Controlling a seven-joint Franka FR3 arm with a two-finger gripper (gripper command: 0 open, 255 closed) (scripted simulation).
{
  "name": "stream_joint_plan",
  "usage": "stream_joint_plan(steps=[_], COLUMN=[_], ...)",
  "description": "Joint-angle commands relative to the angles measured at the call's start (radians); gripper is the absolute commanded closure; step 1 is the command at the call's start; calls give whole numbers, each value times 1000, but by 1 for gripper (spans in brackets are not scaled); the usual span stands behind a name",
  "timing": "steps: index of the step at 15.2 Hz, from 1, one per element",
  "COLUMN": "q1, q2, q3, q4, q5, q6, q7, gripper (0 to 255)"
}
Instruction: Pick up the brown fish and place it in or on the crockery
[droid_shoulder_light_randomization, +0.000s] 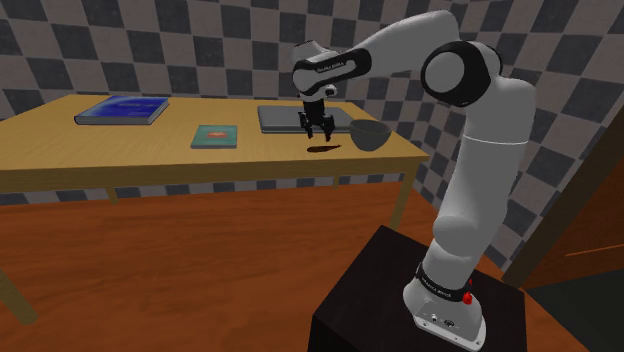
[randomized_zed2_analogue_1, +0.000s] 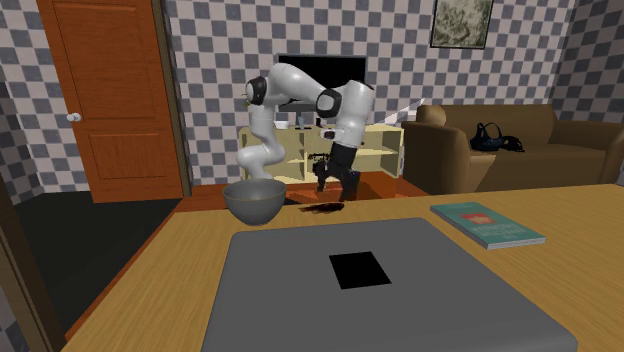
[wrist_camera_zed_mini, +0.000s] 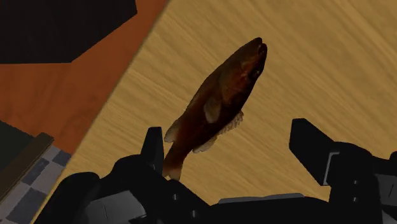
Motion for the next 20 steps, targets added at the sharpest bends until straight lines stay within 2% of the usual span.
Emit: stream_joint_plan(steps=[1,9,16,17,20], q1=[-89,-83,-83,-83,-83], q2=[-117,-88,-88,-88,-88], q3=[-40,-45,-45,-45,-45], q4=[-159,-227,-227,-227,-227], q5=[257,260,260,260,260], q6=[171,268,268,268,268], q7=[-6,-8,-8,-8,-8], gripper=[0,0,0,255,255])
